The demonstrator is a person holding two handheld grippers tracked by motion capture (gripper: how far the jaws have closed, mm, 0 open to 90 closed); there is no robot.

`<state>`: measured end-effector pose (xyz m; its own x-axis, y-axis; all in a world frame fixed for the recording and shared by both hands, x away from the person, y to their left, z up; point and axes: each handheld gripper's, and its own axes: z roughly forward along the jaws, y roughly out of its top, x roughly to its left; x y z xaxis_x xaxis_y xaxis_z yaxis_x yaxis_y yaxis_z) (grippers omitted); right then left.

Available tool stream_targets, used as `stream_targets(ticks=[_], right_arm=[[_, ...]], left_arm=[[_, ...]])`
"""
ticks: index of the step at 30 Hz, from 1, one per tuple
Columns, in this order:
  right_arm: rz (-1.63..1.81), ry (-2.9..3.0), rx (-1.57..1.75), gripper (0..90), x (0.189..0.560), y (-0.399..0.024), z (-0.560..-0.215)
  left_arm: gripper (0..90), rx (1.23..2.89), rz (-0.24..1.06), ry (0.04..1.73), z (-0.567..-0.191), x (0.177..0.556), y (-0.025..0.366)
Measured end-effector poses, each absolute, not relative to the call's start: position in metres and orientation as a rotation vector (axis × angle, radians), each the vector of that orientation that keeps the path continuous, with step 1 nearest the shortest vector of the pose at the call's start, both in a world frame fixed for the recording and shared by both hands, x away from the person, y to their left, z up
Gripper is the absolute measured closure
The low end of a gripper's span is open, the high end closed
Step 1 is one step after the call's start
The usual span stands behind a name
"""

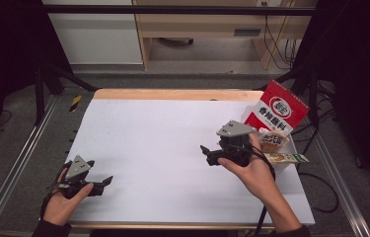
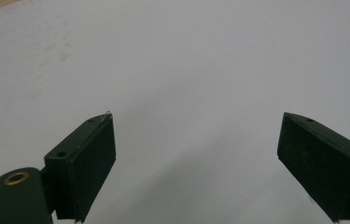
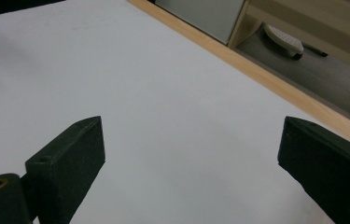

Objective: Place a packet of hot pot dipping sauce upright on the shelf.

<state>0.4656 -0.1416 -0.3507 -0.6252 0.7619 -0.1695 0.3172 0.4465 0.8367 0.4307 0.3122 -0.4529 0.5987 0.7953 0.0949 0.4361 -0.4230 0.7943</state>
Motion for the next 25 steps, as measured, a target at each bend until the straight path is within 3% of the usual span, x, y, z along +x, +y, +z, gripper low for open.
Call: stream_targets(ticks=[18, 25], right_arm=[[1.04, 2.276, 0.977, 7.5, 0.445, -0.127, -0.442], [1.103, 2.232, 0.95, 5.8, 0.442, -0.12, -0.452]], left_arm=[[11.1, 2.069, 0.614, 0.971, -0.453, 0.431, 0.312], [10.6, 2.069, 0.616, 0.952, -0.452, 0.432, 0.31]])
